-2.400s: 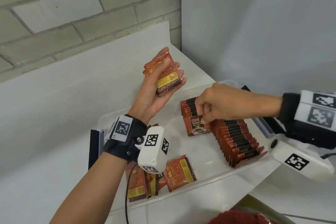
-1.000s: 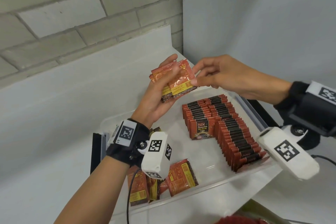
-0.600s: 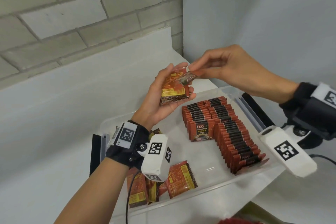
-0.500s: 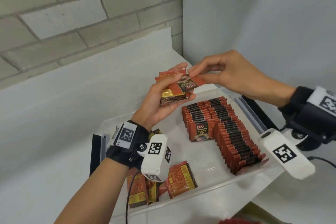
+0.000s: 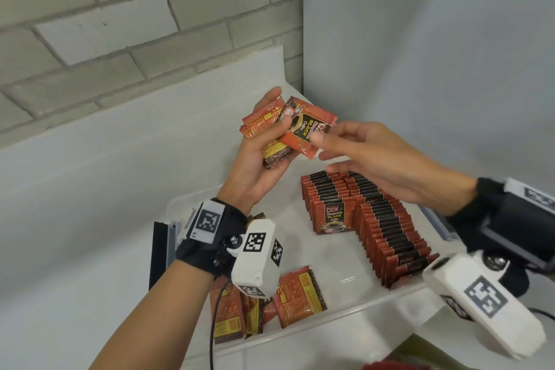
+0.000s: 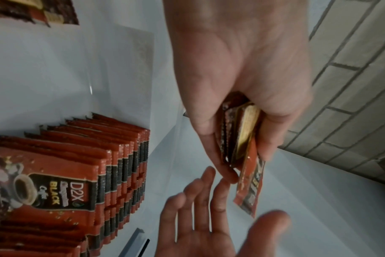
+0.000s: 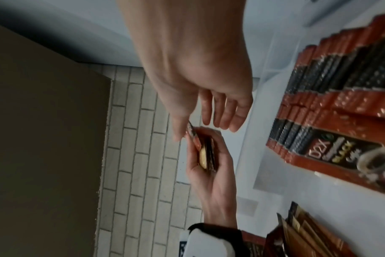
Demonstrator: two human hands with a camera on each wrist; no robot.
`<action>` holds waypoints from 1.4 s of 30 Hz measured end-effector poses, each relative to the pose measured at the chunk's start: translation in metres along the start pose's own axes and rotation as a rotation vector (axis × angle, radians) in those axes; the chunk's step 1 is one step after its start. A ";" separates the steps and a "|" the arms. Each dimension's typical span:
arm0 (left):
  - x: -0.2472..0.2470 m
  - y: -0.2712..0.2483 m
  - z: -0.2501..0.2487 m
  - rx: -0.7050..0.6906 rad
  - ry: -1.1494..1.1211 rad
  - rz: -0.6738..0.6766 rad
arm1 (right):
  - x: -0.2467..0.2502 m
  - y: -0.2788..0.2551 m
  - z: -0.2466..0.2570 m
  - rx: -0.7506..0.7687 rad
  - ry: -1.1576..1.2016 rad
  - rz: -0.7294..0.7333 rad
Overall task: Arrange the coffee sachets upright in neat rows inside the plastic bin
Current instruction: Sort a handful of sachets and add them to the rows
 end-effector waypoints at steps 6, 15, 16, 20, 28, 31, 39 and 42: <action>0.000 0.001 0.001 0.009 -0.026 0.000 | 0.007 0.005 -0.001 0.012 0.085 -0.071; 0.005 0.002 -0.001 0.052 -0.096 -0.074 | 0.017 0.003 0.018 0.084 -0.583 0.420; 0.005 0.002 -0.001 0.056 -0.104 -0.070 | 0.014 0.003 0.016 0.108 -0.683 0.467; 0.004 0.001 -0.001 0.061 -0.101 -0.079 | 0.003 0.004 0.003 0.158 -0.973 0.553; 0.001 -0.002 -0.003 0.056 -0.068 -0.075 | -0.015 0.001 -0.014 0.225 -1.260 0.699; 0.002 -0.002 -0.002 0.060 -0.072 -0.071 | -0.017 -0.001 -0.018 0.226 -1.282 0.720; 0.002 -0.002 -0.001 0.070 -0.113 -0.053 | -0.016 -0.001 -0.026 0.185 -1.295 0.737; 0.000 -0.002 0.000 0.072 -0.117 -0.043 | -0.016 0.000 -0.027 0.182 -1.282 0.733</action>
Point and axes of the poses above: each hand's wrist, its own y-axis towards the middle knuckle, its own x-axis out of the back of the hand, z = x × y, the point moved 5 cm from there along y, towards the middle knuckle, and after that the axes turned 13 degrees about x, right-handed, at the moved point
